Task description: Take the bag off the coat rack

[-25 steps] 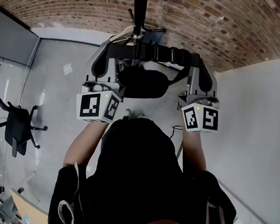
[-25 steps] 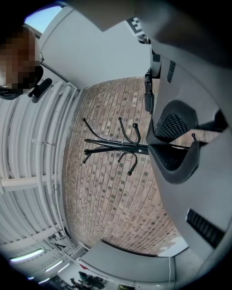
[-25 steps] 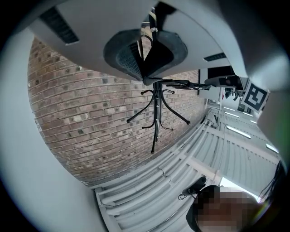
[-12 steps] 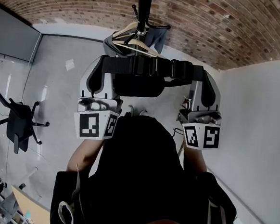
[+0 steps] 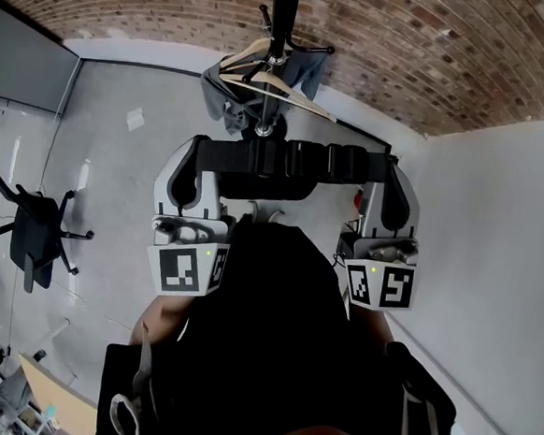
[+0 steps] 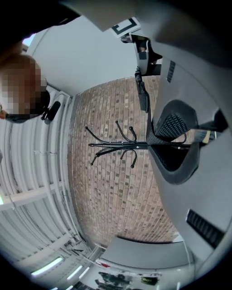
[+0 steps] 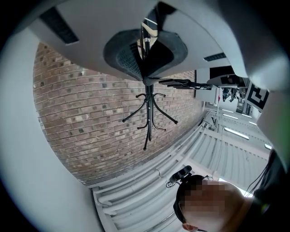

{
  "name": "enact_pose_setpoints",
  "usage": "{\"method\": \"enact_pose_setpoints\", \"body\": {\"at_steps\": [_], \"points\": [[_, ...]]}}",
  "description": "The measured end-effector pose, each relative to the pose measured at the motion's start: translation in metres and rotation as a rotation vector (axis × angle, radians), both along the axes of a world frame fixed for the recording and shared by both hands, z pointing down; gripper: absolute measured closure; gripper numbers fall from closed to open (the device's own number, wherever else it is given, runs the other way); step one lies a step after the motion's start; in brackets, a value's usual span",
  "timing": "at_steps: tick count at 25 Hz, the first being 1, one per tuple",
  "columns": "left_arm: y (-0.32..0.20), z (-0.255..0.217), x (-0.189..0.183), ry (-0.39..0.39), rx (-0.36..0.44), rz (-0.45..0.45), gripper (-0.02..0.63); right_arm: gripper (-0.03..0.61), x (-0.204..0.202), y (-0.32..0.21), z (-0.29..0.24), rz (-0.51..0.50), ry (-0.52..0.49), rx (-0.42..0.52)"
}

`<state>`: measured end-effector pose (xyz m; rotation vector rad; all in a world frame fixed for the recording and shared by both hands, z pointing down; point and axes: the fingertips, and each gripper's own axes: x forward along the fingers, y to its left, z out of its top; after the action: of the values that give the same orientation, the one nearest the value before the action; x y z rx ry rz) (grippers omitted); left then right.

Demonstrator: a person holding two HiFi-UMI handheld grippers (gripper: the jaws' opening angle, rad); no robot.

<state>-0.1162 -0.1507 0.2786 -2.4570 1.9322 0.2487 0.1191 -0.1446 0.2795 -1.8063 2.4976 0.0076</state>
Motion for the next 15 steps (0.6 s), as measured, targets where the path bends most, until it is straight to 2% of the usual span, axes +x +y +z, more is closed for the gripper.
{"method": "enact_pose_setpoints", "body": {"at_steps": [3,8,15], "points": [[0.008,-0.006,0.001,-0.008,0.02,0.001,0.591,0.557,0.0,0.006,0.002,0.005,0.018,-0.011],[0.016,0.005,0.002,0.015,-0.036,0.003,0.592,0.557,0.003,0.013,0.005,0.011,0.034,-0.018],[0.021,-0.005,0.011,0.045,-0.007,0.031,0.592,0.557,0.009,0.022,0.006,0.033,0.003,-0.029]]}}
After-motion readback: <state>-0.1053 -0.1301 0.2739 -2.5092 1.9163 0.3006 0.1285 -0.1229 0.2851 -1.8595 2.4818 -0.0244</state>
